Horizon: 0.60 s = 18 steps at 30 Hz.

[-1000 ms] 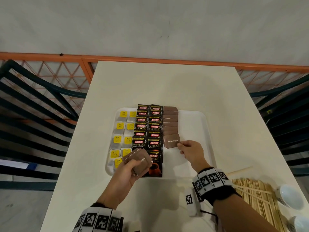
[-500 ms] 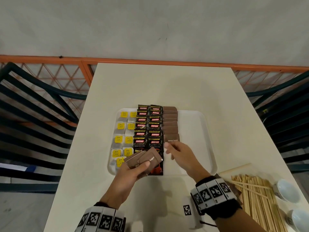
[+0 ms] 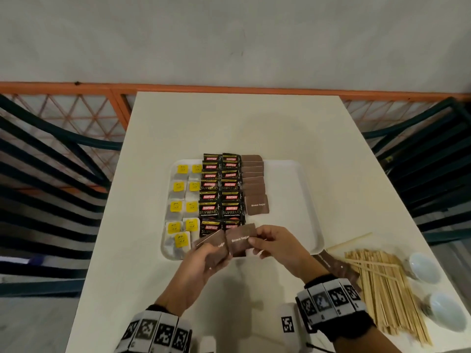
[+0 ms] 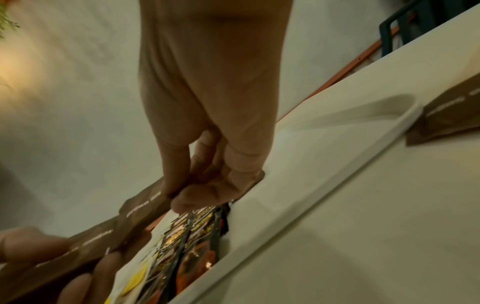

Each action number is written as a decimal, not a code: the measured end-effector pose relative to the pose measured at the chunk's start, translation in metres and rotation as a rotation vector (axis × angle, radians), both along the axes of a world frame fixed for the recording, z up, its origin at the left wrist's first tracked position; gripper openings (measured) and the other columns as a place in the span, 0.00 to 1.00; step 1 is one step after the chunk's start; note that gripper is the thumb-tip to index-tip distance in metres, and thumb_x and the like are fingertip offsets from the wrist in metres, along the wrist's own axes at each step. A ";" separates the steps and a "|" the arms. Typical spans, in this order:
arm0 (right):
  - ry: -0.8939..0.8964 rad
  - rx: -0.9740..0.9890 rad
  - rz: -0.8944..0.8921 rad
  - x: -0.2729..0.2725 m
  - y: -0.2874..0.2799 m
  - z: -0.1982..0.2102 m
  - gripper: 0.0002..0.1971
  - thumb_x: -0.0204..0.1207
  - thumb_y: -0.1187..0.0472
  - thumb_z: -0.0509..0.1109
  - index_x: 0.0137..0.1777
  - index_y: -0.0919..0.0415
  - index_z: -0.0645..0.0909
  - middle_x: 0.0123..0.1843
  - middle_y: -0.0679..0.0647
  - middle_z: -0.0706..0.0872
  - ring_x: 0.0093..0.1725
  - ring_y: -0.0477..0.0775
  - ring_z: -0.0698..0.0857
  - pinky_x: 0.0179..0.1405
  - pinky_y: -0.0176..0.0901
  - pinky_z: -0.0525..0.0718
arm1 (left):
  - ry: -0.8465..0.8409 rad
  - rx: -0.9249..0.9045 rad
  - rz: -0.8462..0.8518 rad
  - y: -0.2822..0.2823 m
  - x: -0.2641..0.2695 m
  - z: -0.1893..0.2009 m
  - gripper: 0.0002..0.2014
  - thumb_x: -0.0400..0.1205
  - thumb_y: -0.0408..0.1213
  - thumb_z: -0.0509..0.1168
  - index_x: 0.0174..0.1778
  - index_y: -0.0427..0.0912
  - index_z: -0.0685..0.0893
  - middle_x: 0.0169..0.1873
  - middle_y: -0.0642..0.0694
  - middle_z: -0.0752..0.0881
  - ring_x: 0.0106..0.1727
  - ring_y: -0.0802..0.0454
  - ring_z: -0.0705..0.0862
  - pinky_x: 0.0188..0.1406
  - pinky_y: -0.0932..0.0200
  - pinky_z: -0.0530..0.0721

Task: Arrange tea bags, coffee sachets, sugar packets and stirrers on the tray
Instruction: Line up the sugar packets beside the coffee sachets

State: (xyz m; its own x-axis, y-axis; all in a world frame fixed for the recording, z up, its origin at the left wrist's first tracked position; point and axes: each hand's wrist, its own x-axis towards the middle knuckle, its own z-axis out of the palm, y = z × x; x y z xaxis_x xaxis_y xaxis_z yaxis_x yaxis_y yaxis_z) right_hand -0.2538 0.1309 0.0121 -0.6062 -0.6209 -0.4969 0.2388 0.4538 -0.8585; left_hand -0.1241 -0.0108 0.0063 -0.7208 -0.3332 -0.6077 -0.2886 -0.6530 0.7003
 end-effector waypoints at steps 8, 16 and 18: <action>0.167 0.140 -0.245 -0.038 0.008 -0.019 0.07 0.75 0.66 0.70 0.36 0.56 0.81 0.36 0.53 0.85 0.30 0.47 0.75 0.31 0.34 0.73 | -0.067 -0.182 -0.043 0.011 -0.007 0.001 0.14 0.81 0.24 0.59 0.56 0.44 0.83 0.44 0.46 0.91 0.53 0.45 0.86 0.59 0.49 0.81; 0.276 0.225 -0.226 -0.063 -0.007 -0.037 0.07 0.70 0.61 0.75 0.35 0.53 0.80 0.36 0.48 0.84 0.40 0.50 0.80 0.46 0.43 0.77 | -0.076 -0.197 0.029 0.021 -0.010 -0.003 0.17 0.78 0.24 0.65 0.63 0.39 0.82 0.53 0.40 0.88 0.58 0.43 0.85 0.60 0.48 0.83; 0.311 0.235 -0.225 -0.065 -0.010 -0.038 0.05 0.70 0.61 0.75 0.39 0.57 0.81 0.39 0.49 0.84 0.43 0.49 0.80 0.46 0.39 0.75 | -0.071 -0.197 0.037 0.023 -0.010 -0.001 0.16 0.77 0.23 0.65 0.60 0.40 0.83 0.52 0.40 0.89 0.56 0.43 0.86 0.59 0.49 0.83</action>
